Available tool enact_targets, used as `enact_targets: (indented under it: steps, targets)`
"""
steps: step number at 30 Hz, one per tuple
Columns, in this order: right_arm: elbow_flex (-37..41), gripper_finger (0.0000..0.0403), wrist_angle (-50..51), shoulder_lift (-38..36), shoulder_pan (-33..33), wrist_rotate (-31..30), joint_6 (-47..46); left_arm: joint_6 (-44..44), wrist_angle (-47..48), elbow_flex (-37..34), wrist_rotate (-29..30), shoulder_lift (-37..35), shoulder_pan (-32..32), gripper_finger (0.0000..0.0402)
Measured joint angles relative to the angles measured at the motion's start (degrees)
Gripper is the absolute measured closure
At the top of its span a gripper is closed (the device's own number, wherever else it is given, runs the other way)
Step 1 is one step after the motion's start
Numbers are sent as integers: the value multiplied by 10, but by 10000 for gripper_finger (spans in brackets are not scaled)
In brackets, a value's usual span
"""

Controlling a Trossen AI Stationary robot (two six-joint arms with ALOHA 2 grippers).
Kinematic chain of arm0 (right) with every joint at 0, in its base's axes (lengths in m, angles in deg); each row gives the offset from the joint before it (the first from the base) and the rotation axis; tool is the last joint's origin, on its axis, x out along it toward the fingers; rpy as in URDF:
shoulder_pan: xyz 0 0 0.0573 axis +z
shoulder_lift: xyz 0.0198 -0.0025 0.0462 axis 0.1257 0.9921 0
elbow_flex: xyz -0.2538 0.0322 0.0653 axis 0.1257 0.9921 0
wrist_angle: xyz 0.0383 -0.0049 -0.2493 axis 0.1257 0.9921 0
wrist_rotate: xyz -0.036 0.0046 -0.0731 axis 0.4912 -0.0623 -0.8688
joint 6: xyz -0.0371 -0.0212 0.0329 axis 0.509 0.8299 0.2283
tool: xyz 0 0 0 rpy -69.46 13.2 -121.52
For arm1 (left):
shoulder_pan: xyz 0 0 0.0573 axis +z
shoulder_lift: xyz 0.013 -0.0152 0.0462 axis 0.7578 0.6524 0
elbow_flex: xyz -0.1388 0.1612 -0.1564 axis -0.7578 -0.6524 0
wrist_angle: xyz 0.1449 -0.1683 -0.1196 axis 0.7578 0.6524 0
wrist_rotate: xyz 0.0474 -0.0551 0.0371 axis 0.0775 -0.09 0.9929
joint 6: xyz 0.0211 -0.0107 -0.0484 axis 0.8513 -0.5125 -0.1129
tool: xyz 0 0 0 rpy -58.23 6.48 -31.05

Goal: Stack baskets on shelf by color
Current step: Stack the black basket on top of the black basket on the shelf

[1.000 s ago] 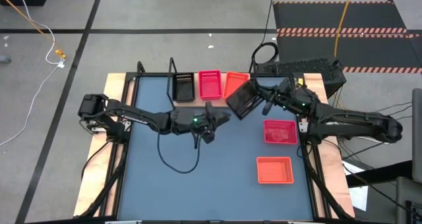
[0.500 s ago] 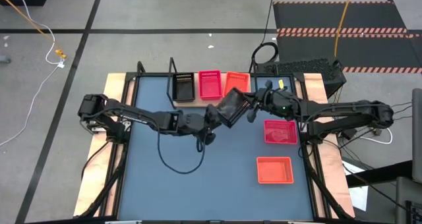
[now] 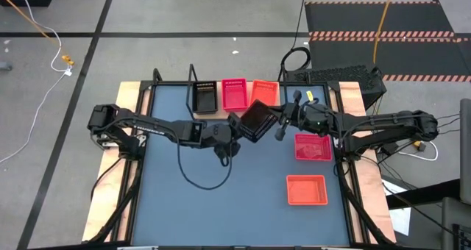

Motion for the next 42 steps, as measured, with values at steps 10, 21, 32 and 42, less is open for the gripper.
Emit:
enact_targets:
  steps: [10,21,32,42]
  targets:
    - [0,305,-21,-7,0,-16,57,-13,-7,0,94,-4,-8,393]
    - [0,225,34,-53,1,-114,22,-207,226,0,149,-124,90,391]
    - [0,223,40,-52,1,-114,3,-185,182,-47,-10,-140,216,393]
    - [0,222,54,-52,1,-114,12,-185,199,-72,-132,-149,275,395]
